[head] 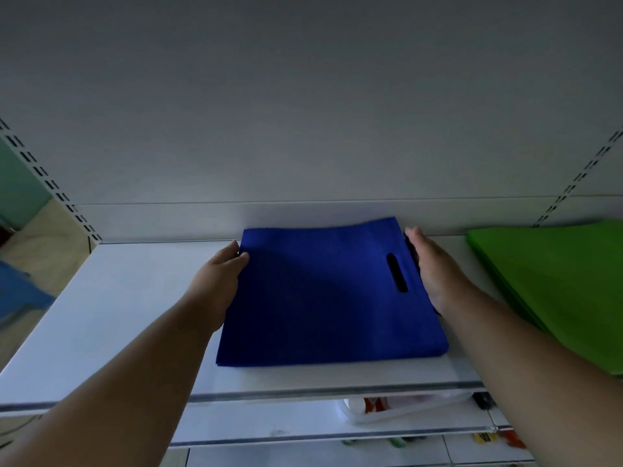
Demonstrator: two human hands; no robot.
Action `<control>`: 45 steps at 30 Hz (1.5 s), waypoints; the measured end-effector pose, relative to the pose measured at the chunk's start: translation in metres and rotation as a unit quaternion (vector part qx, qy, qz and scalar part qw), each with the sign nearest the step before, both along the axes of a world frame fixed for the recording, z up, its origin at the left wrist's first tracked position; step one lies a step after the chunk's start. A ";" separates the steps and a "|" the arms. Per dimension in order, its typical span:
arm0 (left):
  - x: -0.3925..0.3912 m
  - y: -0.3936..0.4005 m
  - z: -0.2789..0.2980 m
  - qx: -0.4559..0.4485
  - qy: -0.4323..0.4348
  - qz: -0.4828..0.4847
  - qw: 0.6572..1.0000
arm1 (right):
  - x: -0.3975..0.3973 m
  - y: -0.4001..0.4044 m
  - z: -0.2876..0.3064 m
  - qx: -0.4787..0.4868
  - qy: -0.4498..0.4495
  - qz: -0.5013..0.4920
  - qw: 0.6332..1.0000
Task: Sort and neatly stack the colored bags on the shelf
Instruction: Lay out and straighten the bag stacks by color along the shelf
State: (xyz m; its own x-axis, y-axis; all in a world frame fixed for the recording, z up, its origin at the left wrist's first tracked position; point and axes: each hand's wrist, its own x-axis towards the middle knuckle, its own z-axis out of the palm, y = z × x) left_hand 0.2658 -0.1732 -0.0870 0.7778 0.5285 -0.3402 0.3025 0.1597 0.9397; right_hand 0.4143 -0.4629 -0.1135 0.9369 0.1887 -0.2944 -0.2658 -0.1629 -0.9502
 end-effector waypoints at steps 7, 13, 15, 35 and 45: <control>0.003 0.010 -0.008 -0.073 -0.016 -0.001 0.997 | -0.001 0.006 0.006 0.045 0.009 0.095 0.994; 0.003 0.013 -0.006 -0.069 -0.026 0.015 0.997 | -0.013 0.009 0.021 0.052 0.027 0.093 0.994; -0.013 0.010 -0.006 -0.051 -0.033 0.009 0.998 | -0.024 0.001 0.024 0.035 0.024 0.084 0.996; -0.081 -0.037 0.002 0.352 0.071 -0.098 0.928 | -0.095 -0.032 0.032 -0.253 -0.168 0.178 0.936; 0.011 -0.035 -0.011 0.631 0.103 -0.291 0.712 | -0.049 0.087 0.027 -0.428 -0.318 0.304 0.789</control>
